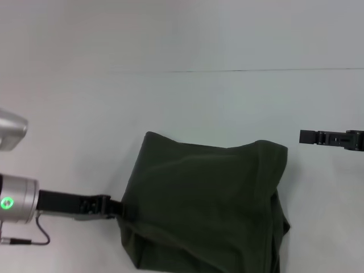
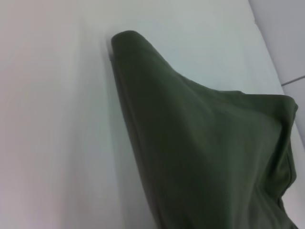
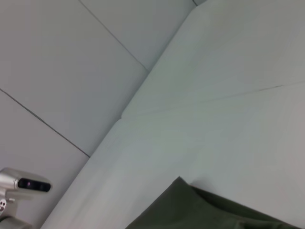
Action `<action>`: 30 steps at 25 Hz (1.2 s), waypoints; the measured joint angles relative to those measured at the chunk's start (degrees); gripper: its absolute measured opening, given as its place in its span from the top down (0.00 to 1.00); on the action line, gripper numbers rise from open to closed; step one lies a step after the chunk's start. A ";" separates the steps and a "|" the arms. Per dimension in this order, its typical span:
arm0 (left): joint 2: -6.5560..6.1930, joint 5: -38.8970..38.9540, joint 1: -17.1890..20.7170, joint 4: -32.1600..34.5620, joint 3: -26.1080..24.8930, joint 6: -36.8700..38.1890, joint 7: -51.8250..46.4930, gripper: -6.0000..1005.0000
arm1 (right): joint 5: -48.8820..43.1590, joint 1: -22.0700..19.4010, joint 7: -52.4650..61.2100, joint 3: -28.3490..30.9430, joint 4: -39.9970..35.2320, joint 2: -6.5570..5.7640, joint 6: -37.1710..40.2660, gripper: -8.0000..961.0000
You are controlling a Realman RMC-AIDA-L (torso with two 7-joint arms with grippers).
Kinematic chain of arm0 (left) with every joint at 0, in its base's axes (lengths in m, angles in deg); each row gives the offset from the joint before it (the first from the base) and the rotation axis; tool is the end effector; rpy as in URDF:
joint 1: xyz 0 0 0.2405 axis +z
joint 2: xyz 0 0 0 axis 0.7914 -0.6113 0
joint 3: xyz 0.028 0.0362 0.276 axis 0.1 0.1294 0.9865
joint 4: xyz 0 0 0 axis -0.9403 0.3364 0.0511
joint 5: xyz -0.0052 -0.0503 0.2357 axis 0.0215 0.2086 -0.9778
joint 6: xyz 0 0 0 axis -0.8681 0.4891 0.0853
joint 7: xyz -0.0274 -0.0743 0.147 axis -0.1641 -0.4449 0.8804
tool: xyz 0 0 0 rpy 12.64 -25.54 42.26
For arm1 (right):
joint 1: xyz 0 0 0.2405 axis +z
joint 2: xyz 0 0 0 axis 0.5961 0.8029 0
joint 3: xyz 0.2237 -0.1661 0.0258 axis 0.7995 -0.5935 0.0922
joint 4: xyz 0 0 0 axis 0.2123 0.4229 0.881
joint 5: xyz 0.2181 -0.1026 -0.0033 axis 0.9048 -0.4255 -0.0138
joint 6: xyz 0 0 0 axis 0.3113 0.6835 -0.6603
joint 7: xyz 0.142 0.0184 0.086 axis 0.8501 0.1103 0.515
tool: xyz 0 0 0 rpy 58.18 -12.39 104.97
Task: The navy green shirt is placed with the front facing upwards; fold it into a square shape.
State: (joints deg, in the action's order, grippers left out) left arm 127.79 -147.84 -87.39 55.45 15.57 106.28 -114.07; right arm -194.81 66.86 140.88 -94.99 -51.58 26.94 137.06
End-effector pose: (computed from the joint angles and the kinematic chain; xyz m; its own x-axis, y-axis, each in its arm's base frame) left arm -0.3185 0.3619 -0.0489 0.2494 0.9486 0.1950 0.9557 -0.2737 0.1088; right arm 0.3215 0.3843 0.0442 0.3891 -0.7557 -0.5269 -0.8640 -0.4978 0.0760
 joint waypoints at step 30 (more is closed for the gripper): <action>2.60 3.26 9.19 1.42 -11.48 9.90 10.15 0.75 | -3.82 1.09 2.13 -1.35 3.23 0.41 2.26 0.16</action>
State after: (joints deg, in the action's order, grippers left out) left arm 130.39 -144.59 -78.20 56.88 4.09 116.19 -103.91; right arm -198.62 67.94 143.00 -96.34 -48.36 27.35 139.32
